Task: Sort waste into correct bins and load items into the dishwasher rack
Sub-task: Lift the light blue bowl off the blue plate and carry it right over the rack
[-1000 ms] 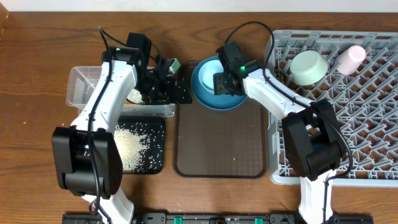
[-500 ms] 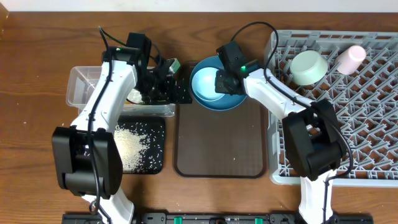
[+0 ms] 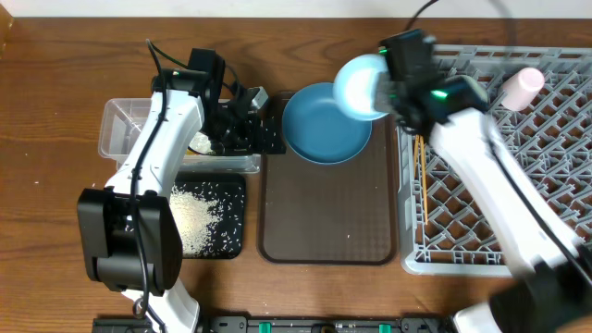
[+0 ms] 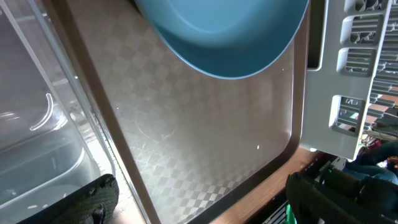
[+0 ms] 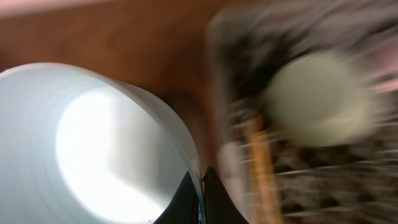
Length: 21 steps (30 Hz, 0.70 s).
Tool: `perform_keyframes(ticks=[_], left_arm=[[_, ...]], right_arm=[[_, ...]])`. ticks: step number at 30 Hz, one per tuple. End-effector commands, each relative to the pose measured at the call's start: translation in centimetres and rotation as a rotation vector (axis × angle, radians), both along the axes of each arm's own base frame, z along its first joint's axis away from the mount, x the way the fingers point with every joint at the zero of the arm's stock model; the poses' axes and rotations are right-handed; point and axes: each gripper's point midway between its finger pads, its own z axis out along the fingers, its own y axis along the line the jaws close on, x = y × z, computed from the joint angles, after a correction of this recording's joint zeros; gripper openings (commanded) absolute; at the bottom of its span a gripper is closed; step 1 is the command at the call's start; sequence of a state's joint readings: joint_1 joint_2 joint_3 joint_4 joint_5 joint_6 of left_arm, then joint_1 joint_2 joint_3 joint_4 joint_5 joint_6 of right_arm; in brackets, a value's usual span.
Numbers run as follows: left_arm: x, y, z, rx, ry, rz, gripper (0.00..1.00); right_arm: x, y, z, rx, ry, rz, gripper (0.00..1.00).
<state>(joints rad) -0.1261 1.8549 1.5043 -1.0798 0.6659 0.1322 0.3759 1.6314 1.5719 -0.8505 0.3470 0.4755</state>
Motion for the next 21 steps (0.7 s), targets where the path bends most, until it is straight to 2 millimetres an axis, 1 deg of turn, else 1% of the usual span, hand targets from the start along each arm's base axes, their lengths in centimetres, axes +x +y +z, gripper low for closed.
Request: perform_keyframes(ticks=[1, 2, 3, 5, 6, 8, 12, 13, 15, 18, 21], left_arm=[[0.5, 0.5, 0.6, 0.031, -0.042, -0.006, 0.90], [0.5, 0.5, 0.7, 0.031, -0.042, -0.006, 0.90], [0.5, 0.5, 0.6, 0.031, -0.042, -0.006, 0.89], [0.5, 0.5, 0.6, 0.031, -0.041, -0.006, 0.89], [0.5, 0.5, 0.6, 0.031, -0.042, -0.006, 0.89], [0.5, 0.5, 0.7, 0.031, -0.042, -0.006, 0.89], [0.5, 0.5, 0.6, 0.031, -0.041, -0.006, 0.89], [0.5, 0.5, 0.7, 0.031, -0.042, -0.006, 0.89], [0.5, 0.5, 0.6, 0.031, -0.042, -0.006, 0.90], [0.5, 0.5, 0.6, 0.031, -0.041, -0.006, 0.89], [0.5, 0.5, 0.6, 0.031, -0.041, -0.006, 0.89]], right_arm=[[-1.7, -8.3, 6.2, -0.313, -0.130, -0.202, 0.01], [-2.4, -10.1, 7.4, -0.378, -0.146, -0.256, 0.01], [-3.4, -12.4, 8.9, -0.467, -0.162, -0.337, 0.01], [-5.2, -16.3, 11.2, -0.602, -0.180, -0.485, 0.01], [-6.0, -18.2, 12.1, -0.659, -0.179, -0.559, 0.01], [-7.3, -21.2, 12.9, -0.727, -0.163, -0.676, 0.01], [-9.0, -26.0, 12.6, -0.758, -0.101, -0.813, 0.01], [-9.6, -27.5, 12.4, -0.765, -0.078, -0.854, 0.01], [-10.3, -29.5, 11.9, -0.765, -0.044, -0.901, 0.01], [-10.9, -32.2, 10.3, -0.715, 0.012, -0.934, 0.01], [-10.7, -33.8, 8.1, -0.610, 0.051, -0.909, 0.01]])
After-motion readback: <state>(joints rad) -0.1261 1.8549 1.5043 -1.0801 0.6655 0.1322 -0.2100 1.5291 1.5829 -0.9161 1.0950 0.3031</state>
